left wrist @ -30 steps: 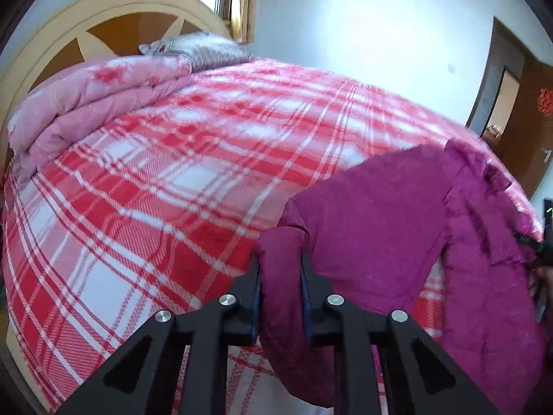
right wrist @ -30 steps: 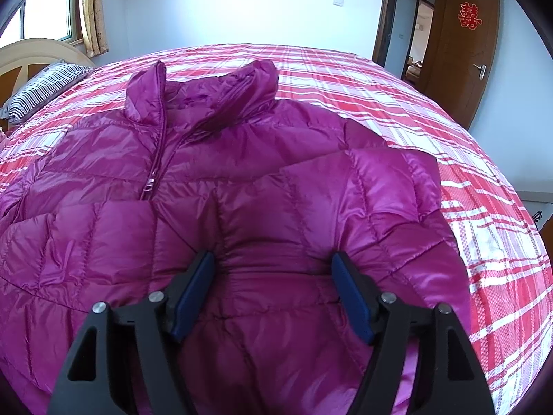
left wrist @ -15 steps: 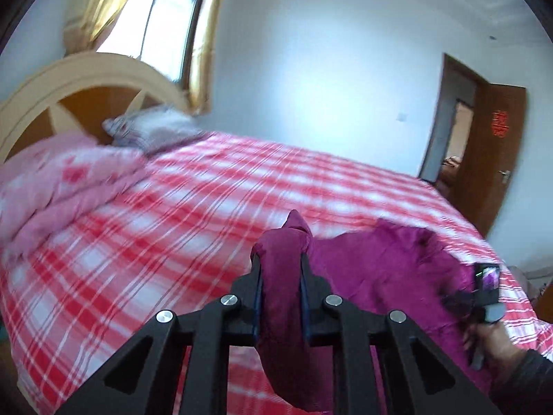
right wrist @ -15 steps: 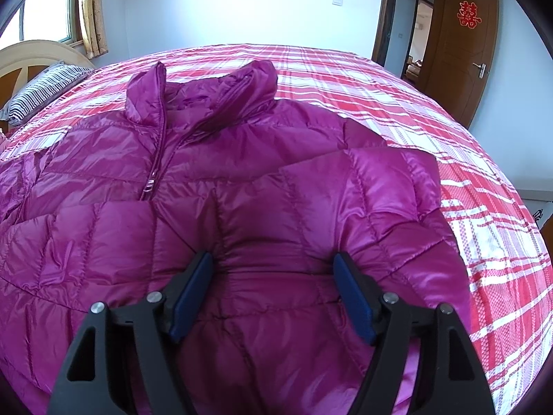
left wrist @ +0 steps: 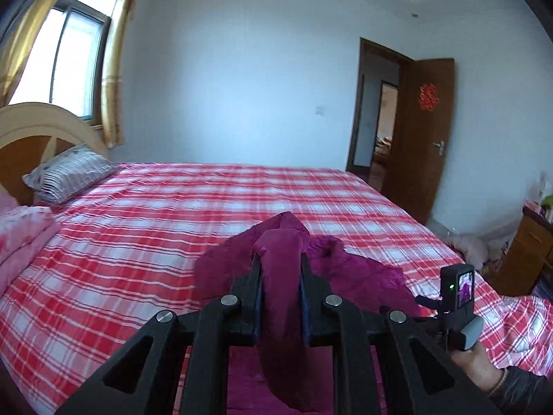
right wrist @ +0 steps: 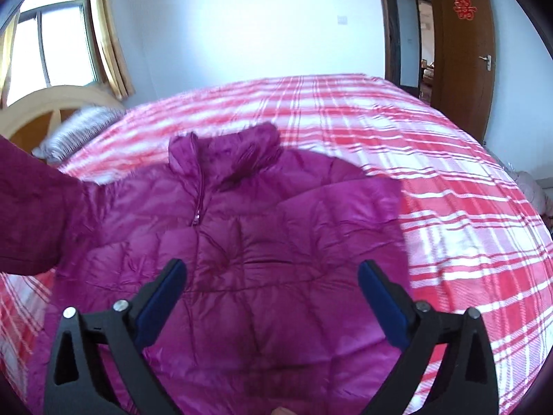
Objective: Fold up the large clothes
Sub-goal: 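Lay the held sleeve across the jacket body and open the left tool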
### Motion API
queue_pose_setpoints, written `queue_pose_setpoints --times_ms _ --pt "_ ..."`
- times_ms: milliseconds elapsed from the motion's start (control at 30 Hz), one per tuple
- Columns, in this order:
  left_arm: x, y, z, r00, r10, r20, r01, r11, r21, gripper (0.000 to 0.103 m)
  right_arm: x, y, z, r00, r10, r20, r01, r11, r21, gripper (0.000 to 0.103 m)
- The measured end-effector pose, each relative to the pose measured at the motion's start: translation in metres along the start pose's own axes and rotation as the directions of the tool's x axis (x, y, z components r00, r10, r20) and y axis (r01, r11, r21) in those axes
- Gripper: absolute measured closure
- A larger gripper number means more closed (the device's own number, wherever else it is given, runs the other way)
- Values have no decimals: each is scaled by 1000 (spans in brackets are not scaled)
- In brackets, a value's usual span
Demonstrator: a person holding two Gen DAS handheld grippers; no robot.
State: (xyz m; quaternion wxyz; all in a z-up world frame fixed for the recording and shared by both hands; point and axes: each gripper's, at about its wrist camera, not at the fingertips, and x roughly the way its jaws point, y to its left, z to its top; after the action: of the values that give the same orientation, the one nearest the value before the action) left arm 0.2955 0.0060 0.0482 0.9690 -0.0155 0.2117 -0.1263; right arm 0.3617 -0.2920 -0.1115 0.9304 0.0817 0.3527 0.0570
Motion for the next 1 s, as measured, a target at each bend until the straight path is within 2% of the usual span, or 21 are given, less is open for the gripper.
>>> queue_pose_setpoints --times_ms 233,333,467,533,633,700,733,933,1000 --pt "70 -73 -38 994 30 -101 -17 993 119 86 -16 -26 -21 998 -18 60 14 998 58 0" --pt "96 -94 -54 989 48 -143 -24 986 163 86 -15 -30 -30 996 -32 79 26 997 69 0" --pt "123 -112 -71 978 59 -200 -22 983 183 83 -16 -41 -38 997 -7 82 -2 994 112 0" --pt "131 -118 -78 971 31 -237 14 982 187 76 -14 -49 -40 997 0 75 -11 989 146 0" --pt "129 -133 -87 970 -16 -242 68 976 207 64 -9 -65 -44 998 8 65 -23 973 232 0" --pt "127 -143 -87 973 -17 -231 71 971 227 39 -9 -75 -47 997 7 74 -29 955 295 0" --pt "125 -145 -86 975 -17 -219 68 971 227 34 -11 -78 -48 997 5 83 -31 948 317 0" --pt "110 -140 -75 982 -29 -185 74 968 240 31 -10 -87 -50 996 14 83 -44 929 369 0" --pt "100 -125 -74 989 7 -145 34 959 281 26 -10 -91 -52 996 17 87 -50 919 391 0"
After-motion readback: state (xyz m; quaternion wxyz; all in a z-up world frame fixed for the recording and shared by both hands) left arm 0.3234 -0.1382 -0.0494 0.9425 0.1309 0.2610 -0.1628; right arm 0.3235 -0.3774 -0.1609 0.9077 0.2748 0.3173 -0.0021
